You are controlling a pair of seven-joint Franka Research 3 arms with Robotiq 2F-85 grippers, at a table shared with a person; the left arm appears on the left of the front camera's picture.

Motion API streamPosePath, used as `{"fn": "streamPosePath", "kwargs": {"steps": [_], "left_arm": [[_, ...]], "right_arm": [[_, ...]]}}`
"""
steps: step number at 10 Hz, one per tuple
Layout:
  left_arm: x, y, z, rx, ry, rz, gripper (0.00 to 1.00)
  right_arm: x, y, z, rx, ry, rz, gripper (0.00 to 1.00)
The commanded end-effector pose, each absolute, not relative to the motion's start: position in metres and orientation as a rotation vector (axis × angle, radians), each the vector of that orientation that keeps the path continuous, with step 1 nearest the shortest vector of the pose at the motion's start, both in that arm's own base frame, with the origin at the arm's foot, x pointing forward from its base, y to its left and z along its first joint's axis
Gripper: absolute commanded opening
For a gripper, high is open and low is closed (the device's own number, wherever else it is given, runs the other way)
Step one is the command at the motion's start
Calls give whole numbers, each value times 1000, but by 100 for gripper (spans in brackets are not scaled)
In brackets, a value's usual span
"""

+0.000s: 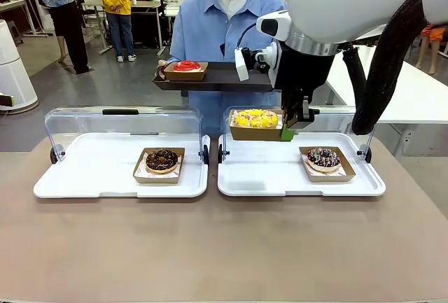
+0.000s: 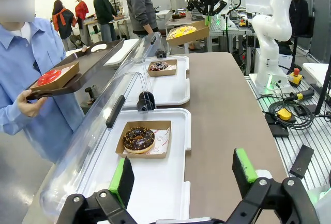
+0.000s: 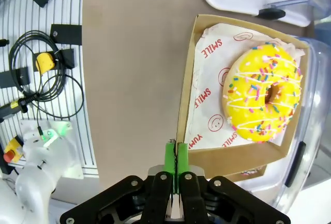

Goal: Provide the desired donut to the person.
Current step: Pick up and lift the Paper togo box containing the Donut pointed at by the person, then place the picked Paper togo box onto the Handle tray extended by the person.

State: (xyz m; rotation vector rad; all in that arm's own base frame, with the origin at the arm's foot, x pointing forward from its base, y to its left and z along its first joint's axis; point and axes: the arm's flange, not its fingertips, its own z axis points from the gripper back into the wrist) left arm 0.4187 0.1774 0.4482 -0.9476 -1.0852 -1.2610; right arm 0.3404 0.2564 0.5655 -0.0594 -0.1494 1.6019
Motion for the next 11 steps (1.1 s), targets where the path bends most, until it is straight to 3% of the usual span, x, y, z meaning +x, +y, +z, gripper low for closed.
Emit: {"fn": "streamPosePath", "kwargs": {"steps": [1, 11], "left_arm": [[418, 178, 450, -949, -1093, -1263, 100], [418, 178, 450, -949, -1093, -1263, 100]], "right_arm": [[339, 257, 563, -65, -144, 1600, 0], [339, 257, 563, -65, -144, 1600, 0]]}}
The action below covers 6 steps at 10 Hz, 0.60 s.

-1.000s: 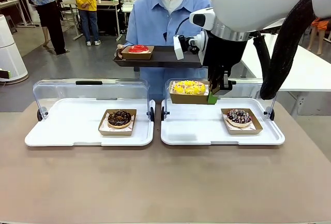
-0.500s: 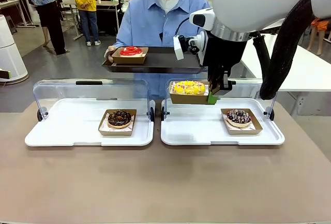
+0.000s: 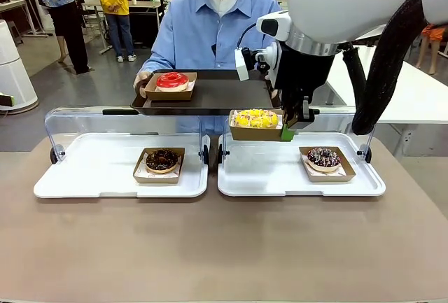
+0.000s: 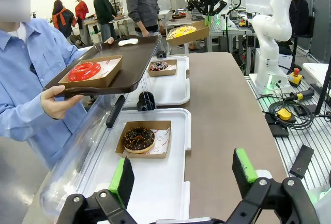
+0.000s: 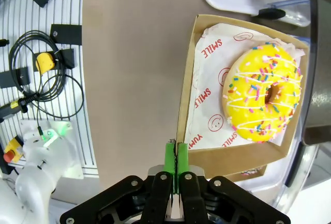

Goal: Provide the desired donut to the person.
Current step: Place the picked Paper togo box onto the Handle tray extended by the person.

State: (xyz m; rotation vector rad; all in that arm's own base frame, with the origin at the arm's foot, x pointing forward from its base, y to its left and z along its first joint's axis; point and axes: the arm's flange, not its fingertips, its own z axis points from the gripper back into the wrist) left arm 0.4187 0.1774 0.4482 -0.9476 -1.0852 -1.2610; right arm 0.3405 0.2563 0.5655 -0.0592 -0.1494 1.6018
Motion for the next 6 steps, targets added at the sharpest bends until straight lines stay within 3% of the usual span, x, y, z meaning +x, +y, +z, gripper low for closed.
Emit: {"fn": "streamPosePath", "kwargs": {"steps": [1, 4, 6], "left_arm": [[418, 178, 450, -949, -1093, -1263, 100], [418, 178, 450, -949, -1093, -1263, 100], [418, 178, 450, -949, -1093, -1263, 100]], "right_arm": [[339, 257, 563, -65, -144, 1600, 0], [340, 256, 565, -59, -149, 1602, 2], [348, 274, 602, -112, -209, 1620, 2]]}}
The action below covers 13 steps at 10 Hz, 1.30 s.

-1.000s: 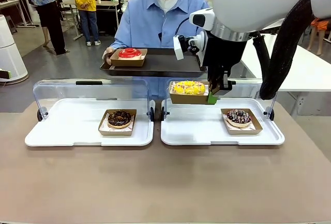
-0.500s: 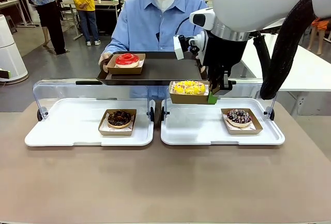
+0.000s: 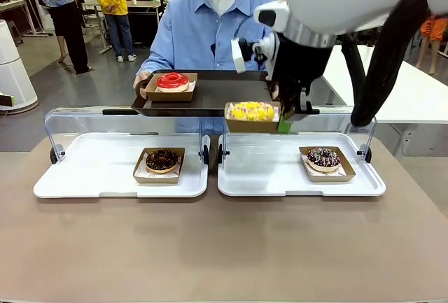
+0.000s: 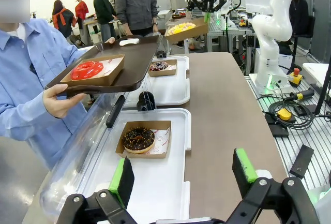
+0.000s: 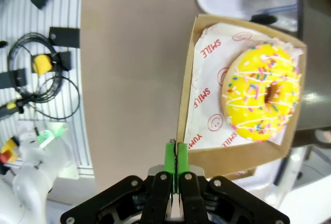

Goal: Provide the desired donut to the person.
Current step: Place the picked Paper togo box onto the Handle tray extended by the person.

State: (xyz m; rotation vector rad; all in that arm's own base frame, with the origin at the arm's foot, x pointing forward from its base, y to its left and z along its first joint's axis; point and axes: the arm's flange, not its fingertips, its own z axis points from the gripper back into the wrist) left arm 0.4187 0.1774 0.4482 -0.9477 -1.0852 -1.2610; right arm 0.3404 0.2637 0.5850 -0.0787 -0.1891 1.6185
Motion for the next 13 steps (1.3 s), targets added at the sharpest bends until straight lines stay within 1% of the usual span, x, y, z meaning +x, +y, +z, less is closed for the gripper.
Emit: {"fn": "streamPosePath", "kwargs": {"steps": [1, 3, 4, 7, 8, 9, 11, 13], "left_arm": [[418, 178, 450, -949, -1093, -1263, 100], [418, 178, 450, -949, -1093, -1263, 100], [418, 178, 450, -949, -1093, -1263, 100], [418, 178, 450, -949, -1093, -1263, 100], [418, 178, 450, -949, -1093, -1263, 100], [418, 178, 450, -949, -1093, -1263, 100], [418, 178, 450, -949, -1093, -1263, 100], [418, 178, 450, -949, -1093, -1263, 100]], "right_arm": [[361, 277, 617, -109, -204, 1617, 2], [396, 286, 640, -108, -177, 1624, 2], [415, 290, 647, -81, -155, 1610, 2], [463, 305, 648, -101, -57, 1659, 2], [478, 306, 643, -114, -54, 1662, 2], [492, 306, 636, -128, -85, 1709, 2], [523, 298, 621, -126, -123, 1709, 2], [536, 290, 609, -133, -130, 1707, 2]]}}
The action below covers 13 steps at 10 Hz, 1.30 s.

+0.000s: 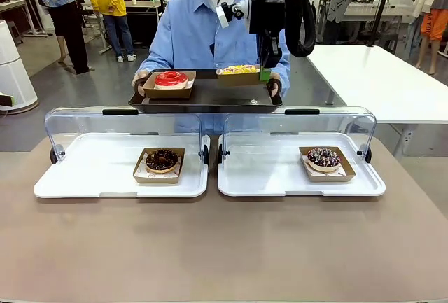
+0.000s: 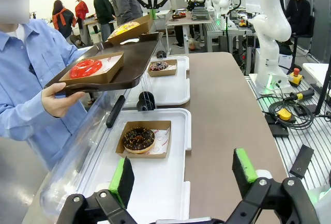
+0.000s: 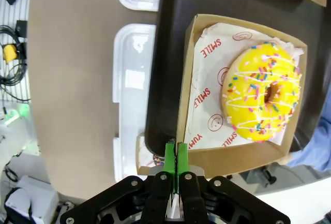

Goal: Provide the desired donut to the person.
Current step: Place the picked Paper togo box onto the Handle tray extended by the person.

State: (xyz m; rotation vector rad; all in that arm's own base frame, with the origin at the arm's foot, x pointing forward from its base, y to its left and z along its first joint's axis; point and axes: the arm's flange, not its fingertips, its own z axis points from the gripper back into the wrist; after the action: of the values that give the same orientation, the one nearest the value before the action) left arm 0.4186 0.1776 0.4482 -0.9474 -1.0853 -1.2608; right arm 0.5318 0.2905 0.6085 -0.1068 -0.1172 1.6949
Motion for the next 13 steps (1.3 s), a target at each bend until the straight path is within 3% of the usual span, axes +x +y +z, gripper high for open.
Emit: {"fn": "streamPosePath", "kwargs": {"steps": [1, 10, 11, 12, 13], "left_arm": [[418, 178, 450, -949, -1093, -1263, 100], [418, 178, 450, -949, -1093, -1263, 100], [418, 178, 450, -949, -1093, -1263, 100], [418, 178, 450, -949, -1093, -1263, 100], [418, 178, 450, -949, -1093, -1263, 100]], "right_arm": [[541, 286, 603, -122, -139, 1703, 2], [554, 275, 561, -66, -178, 1649, 2], [553, 275, 562, -58, -198, 1645, 46], [553, 275, 564, -59, -206, 1644, 60], [552, 277, 568, -61, -213, 1647, 100]]}}
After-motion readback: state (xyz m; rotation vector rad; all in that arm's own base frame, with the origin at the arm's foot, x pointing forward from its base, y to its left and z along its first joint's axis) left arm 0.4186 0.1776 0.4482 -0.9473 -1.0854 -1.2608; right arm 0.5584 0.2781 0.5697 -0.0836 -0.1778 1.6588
